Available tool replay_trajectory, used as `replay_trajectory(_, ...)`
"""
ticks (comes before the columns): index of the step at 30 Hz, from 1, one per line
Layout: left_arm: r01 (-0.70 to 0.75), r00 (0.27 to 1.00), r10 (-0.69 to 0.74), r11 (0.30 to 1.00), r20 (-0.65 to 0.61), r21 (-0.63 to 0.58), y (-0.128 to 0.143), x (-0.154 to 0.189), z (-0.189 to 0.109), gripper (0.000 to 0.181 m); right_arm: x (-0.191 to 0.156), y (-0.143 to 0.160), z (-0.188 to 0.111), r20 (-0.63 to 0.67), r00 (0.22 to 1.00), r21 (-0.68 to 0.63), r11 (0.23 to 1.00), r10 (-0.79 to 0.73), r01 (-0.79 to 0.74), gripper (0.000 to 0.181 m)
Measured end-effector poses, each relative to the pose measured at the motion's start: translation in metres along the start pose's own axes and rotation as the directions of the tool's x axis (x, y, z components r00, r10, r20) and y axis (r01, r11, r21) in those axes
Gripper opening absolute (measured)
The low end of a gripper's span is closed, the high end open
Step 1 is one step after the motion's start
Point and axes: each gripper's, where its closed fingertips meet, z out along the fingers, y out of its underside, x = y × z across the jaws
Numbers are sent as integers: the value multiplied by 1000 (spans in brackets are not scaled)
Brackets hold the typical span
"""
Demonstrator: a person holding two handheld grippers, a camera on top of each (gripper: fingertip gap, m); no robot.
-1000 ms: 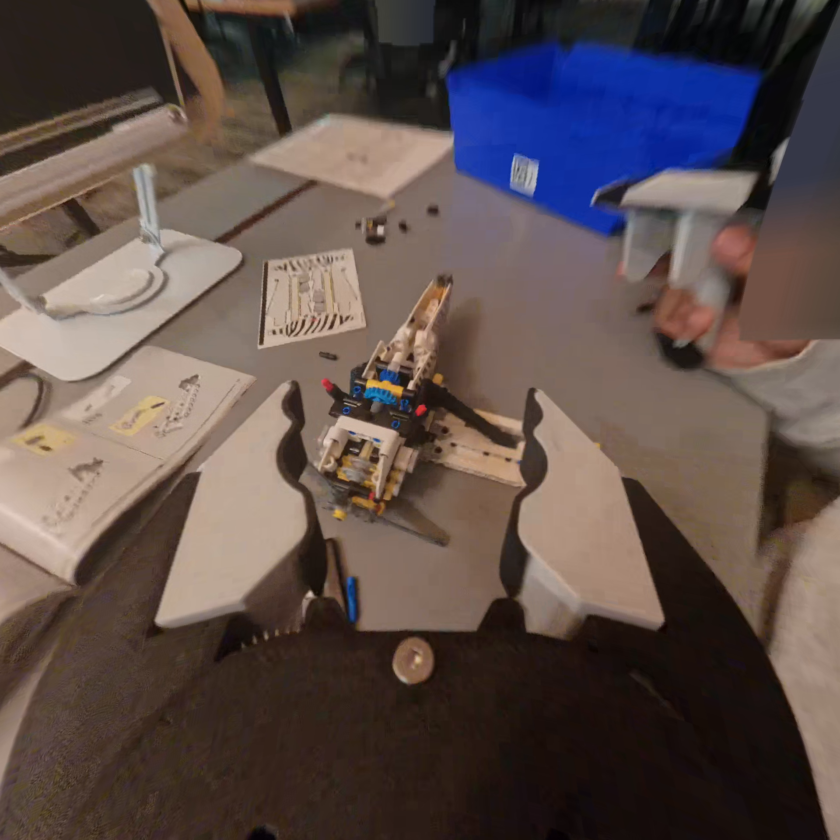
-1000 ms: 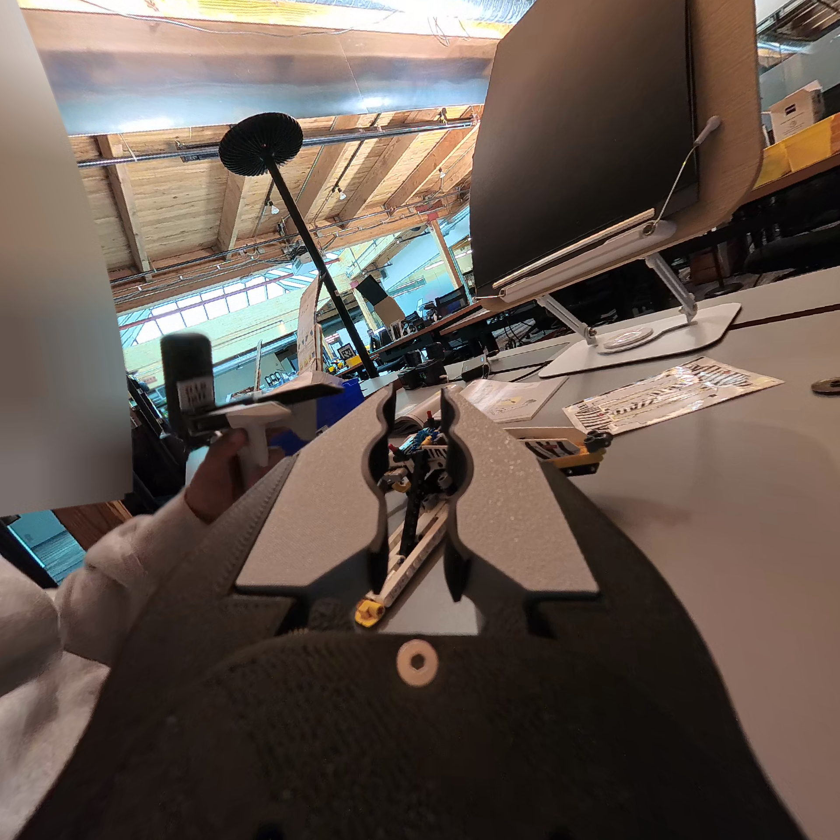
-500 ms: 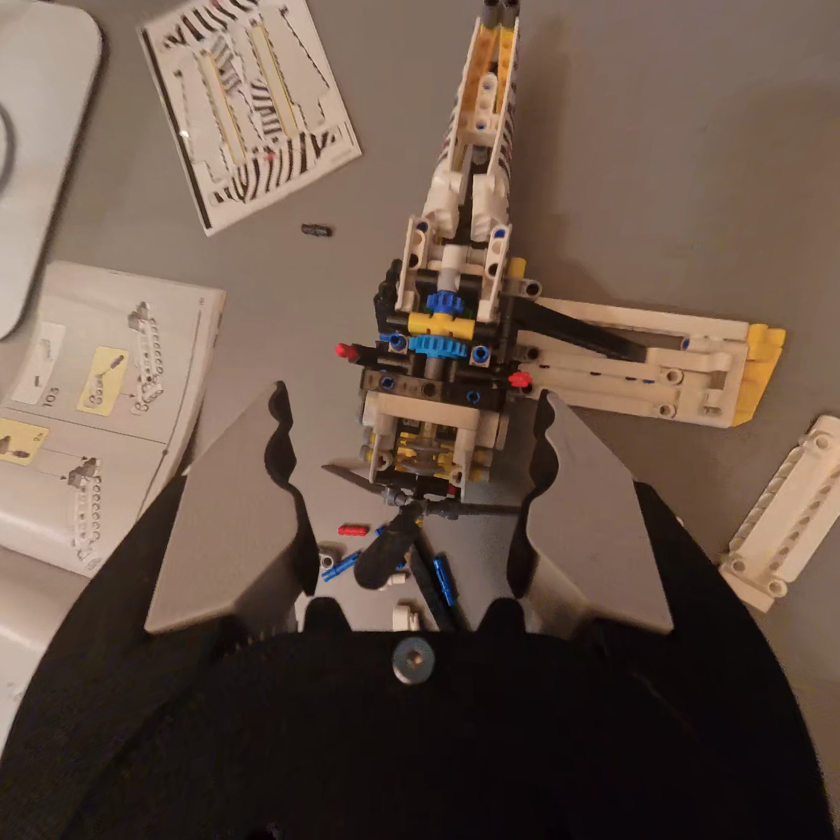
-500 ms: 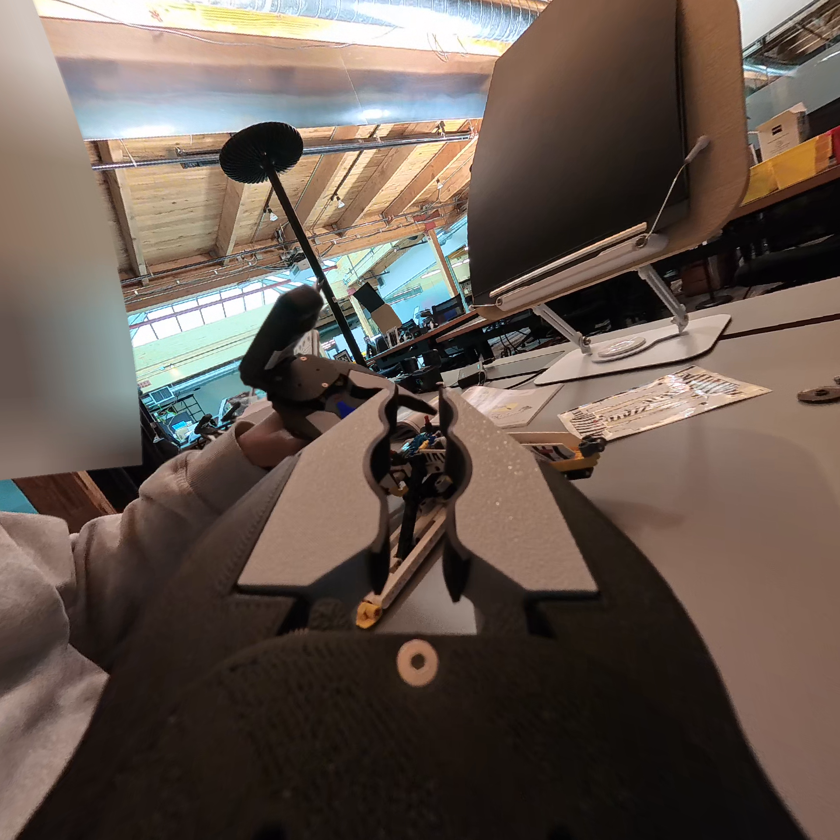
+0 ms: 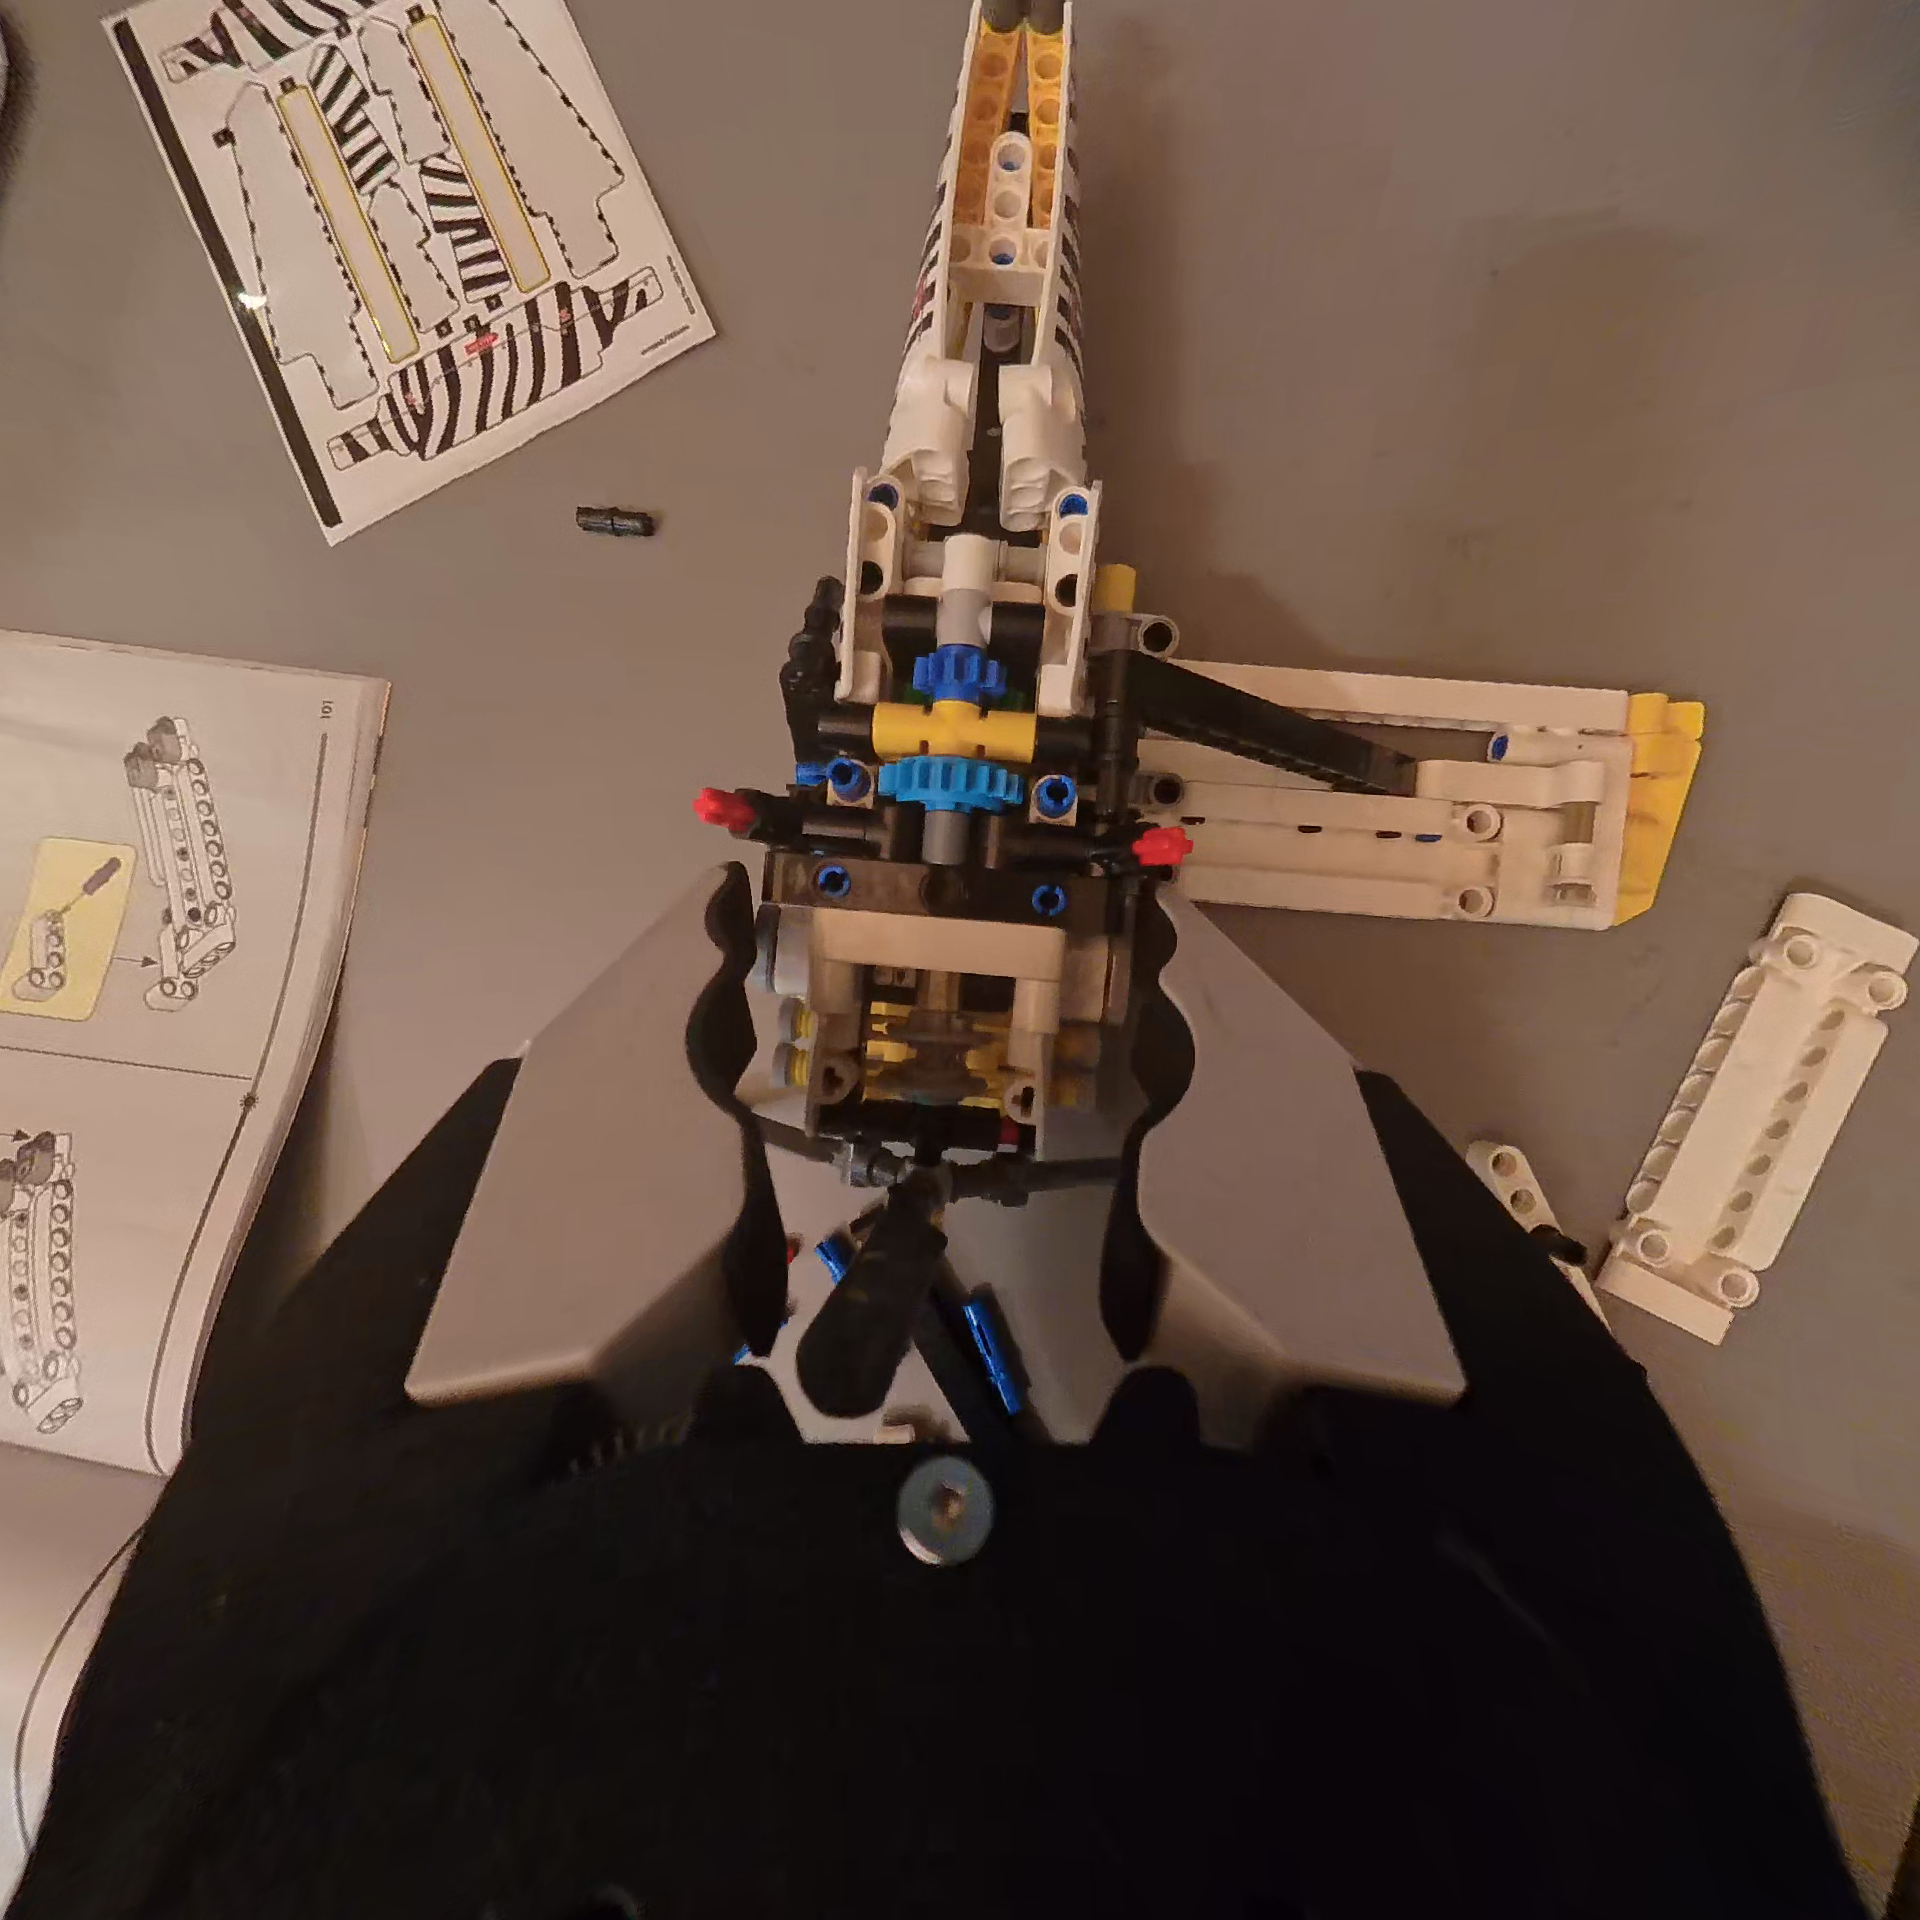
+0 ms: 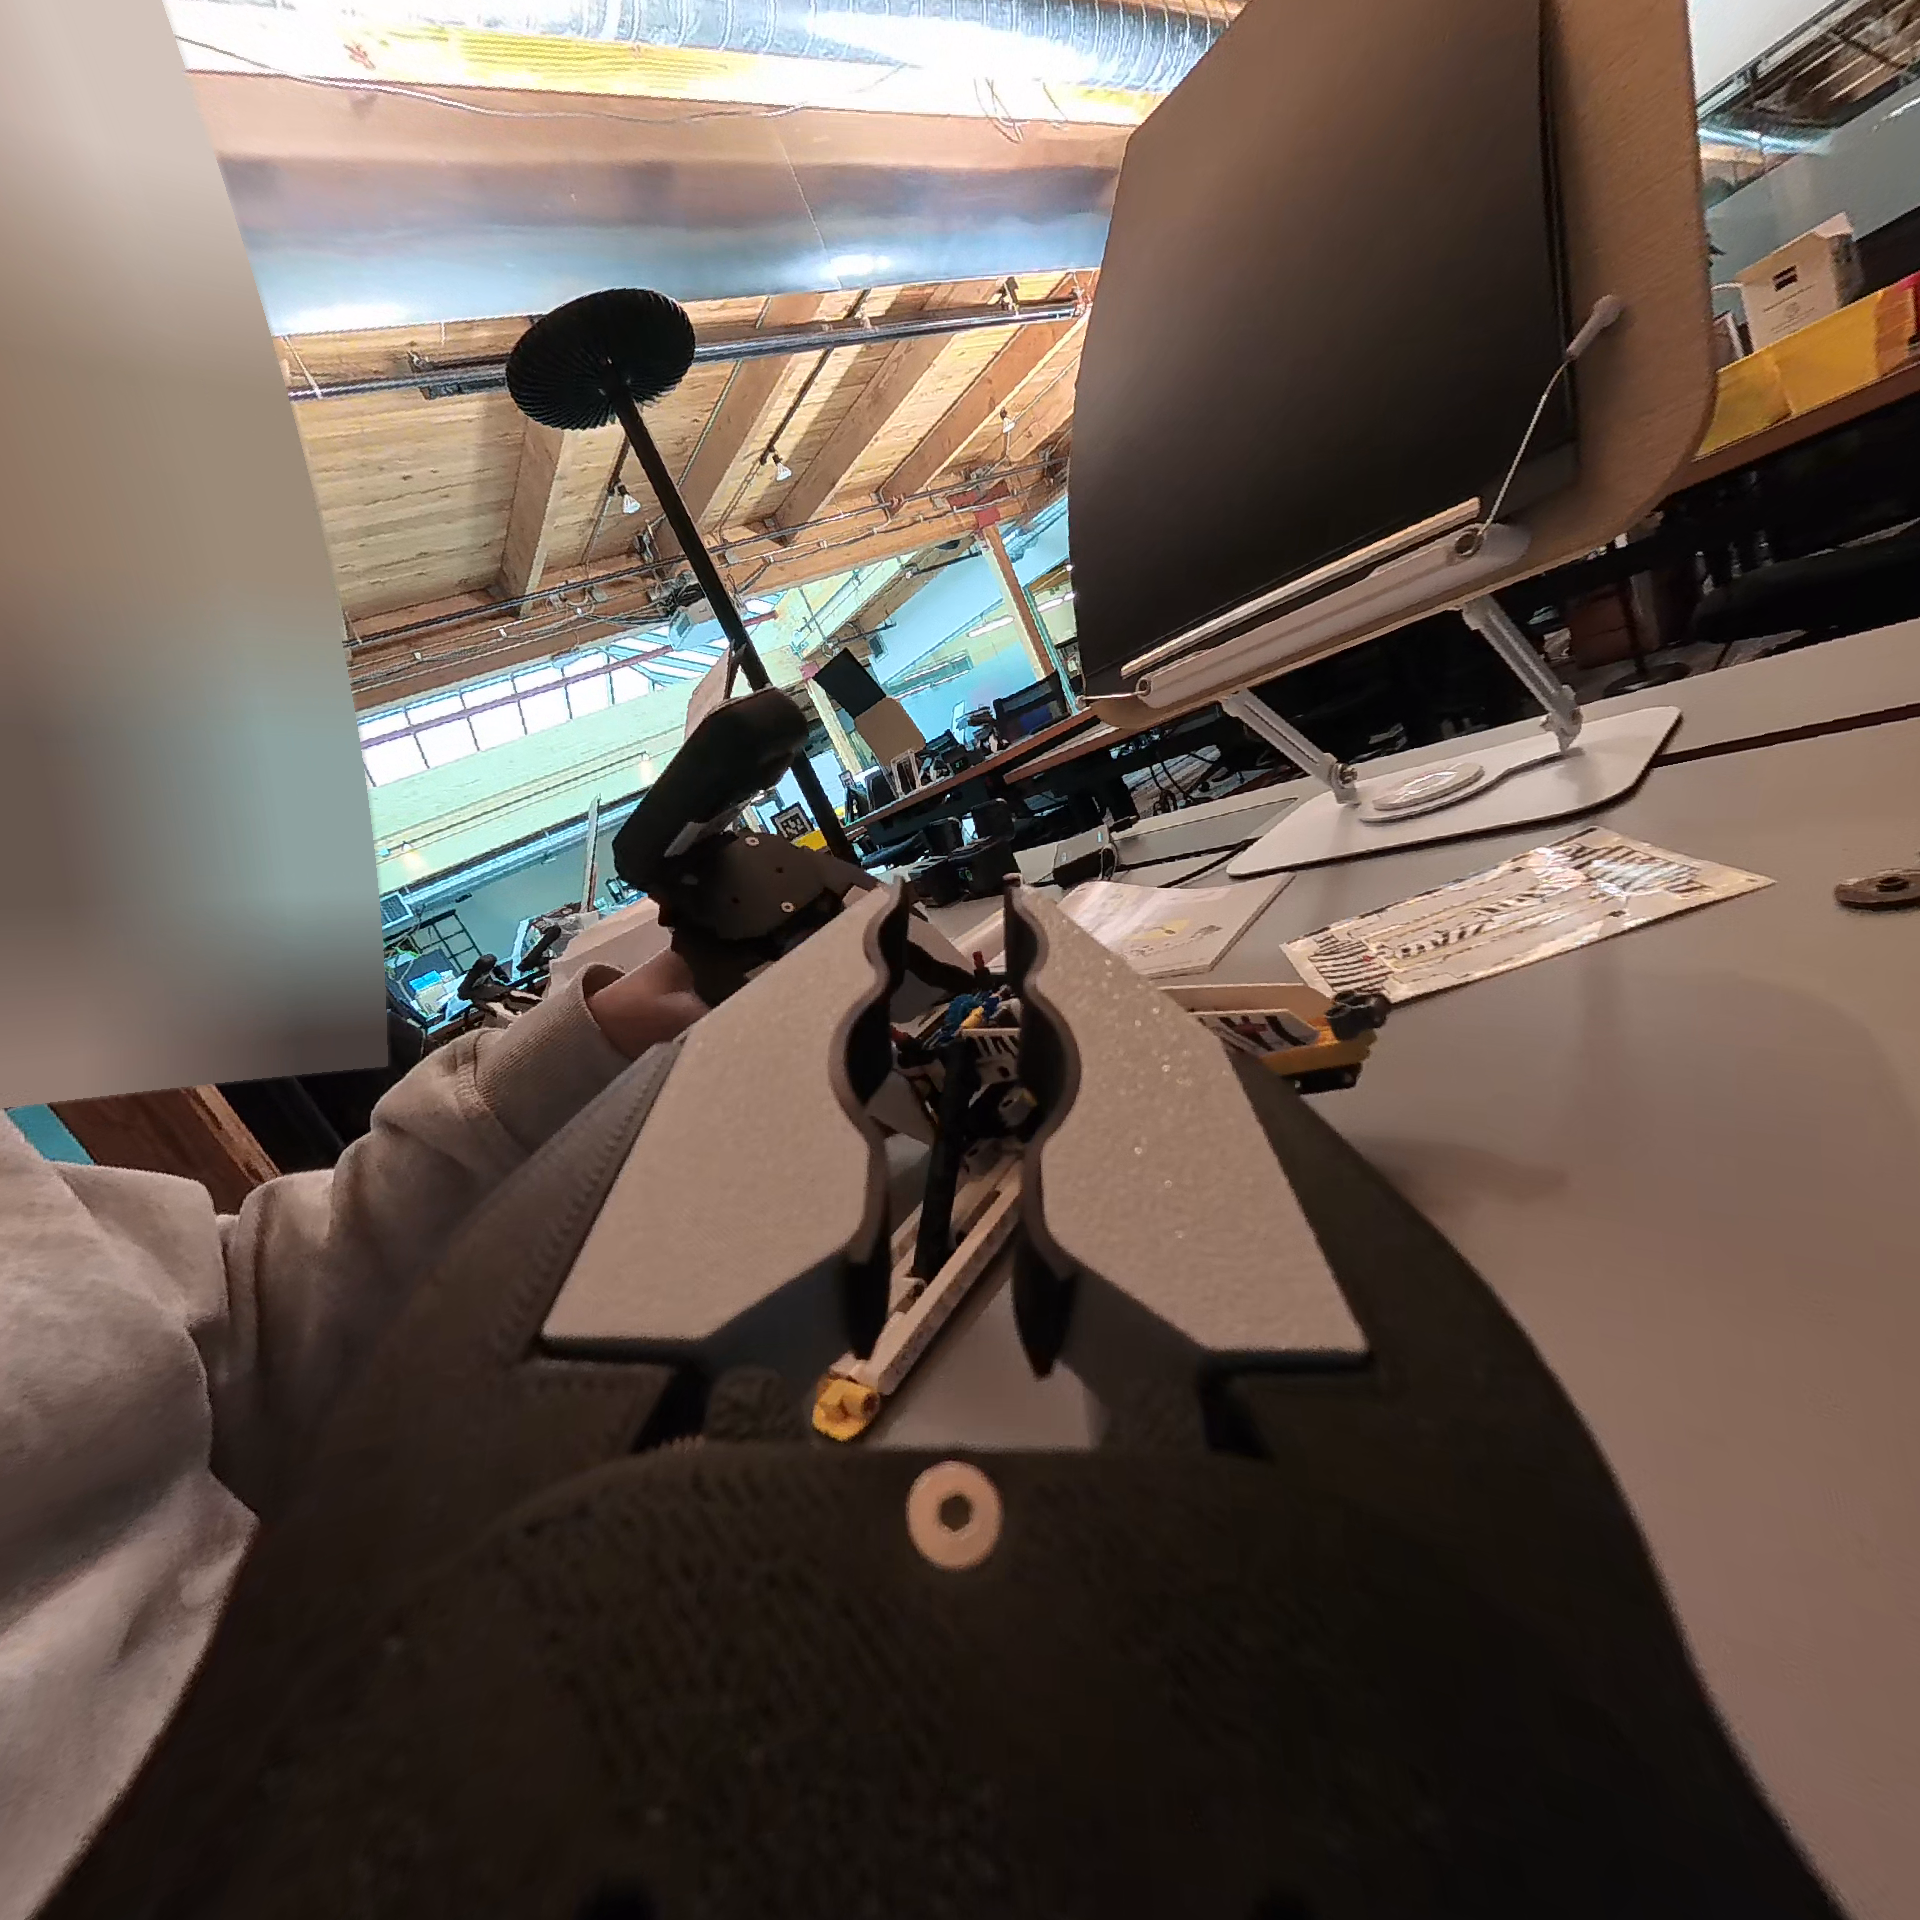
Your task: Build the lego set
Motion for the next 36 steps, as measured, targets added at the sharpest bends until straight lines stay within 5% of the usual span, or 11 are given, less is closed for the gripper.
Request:
replay_trajectory(12,44,999,-43,998,-33,52,-4,0,-2,71,0,1,1,-5,1000,-5,1000,-7,7,16)
replay_trajectory(20,265,954,-245,959,-170,102,-11,-6,-7,71,0,1,1,-6,1000,-6,1000,-11,11,16)
replay_trajectory(27,578,784,-497,803,-371,145,-19,-21,-14,71,0,0,0,-5,1000,0,1000,-5,5,16)
replay_trajectory(36,782,559,-652,620,-512,63,-15,-37,-22,70,1,-1,0,-5,1000,8,1000,4,-4,16)
